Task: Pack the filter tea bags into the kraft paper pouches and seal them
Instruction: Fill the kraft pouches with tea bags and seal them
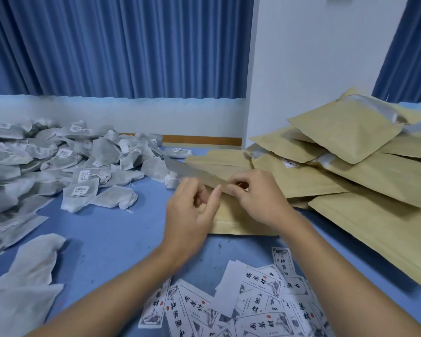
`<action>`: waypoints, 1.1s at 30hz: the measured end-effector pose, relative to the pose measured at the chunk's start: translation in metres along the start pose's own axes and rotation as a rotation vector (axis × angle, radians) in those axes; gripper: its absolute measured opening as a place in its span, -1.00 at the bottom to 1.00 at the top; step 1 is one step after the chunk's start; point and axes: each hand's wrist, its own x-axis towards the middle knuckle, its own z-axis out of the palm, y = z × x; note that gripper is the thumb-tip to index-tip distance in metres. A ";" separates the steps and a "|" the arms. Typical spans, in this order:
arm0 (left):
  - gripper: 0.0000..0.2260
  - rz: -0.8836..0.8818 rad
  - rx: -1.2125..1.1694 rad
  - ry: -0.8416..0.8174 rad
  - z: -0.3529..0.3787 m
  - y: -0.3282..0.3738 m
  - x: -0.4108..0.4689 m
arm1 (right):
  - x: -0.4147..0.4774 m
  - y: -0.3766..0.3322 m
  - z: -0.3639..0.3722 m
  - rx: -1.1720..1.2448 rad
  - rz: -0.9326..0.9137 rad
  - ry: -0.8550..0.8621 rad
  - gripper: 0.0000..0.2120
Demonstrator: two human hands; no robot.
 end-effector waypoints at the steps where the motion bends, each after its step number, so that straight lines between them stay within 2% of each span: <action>1: -0.62 -0.309 -0.234 -0.039 0.005 0.008 -0.008 | 0.000 -0.002 -0.002 0.118 0.030 -0.051 -0.83; 3: -0.48 -0.864 -0.679 -0.115 0.014 0.011 -0.013 | -0.004 -0.008 -0.005 0.263 0.025 -0.240 -0.80; 4: -0.44 -1.002 -0.794 -0.148 0.015 0.009 -0.013 | -0.008 -0.008 -0.004 0.297 0.006 -0.327 -0.83; 5: -0.42 -1.036 -0.840 -0.193 0.015 0.006 -0.014 | -0.011 -0.007 -0.002 0.318 -0.013 -0.380 -0.87; 10: -0.30 -0.930 -0.829 -0.355 0.015 -0.004 -0.026 | -0.018 -0.002 0.013 0.453 0.016 -0.369 -0.74; 16: -0.26 -0.908 -0.852 -0.320 0.014 -0.012 -0.031 | -0.020 0.008 0.018 0.613 0.107 -0.406 -0.74; 22: -0.45 -0.898 -0.798 -0.269 0.018 -0.018 -0.033 | -0.020 0.018 0.022 0.774 0.213 -0.408 -0.76; 24: -0.61 -0.906 -0.751 -0.248 0.019 -0.018 -0.034 | -0.020 0.018 0.024 0.659 0.194 -0.338 -0.80; 26: -0.72 -0.909 -0.693 -0.229 0.020 -0.015 -0.034 | -0.020 0.011 0.026 0.413 0.070 -0.266 -0.85; 30: -0.74 -0.827 -0.554 -0.208 0.016 -0.013 -0.032 | -0.020 -0.002 0.031 -0.068 -0.148 -0.241 -0.80; 33: -0.69 -0.716 -0.472 -0.252 0.014 -0.010 -0.038 | -0.004 0.002 0.013 -0.252 -0.011 0.062 -0.84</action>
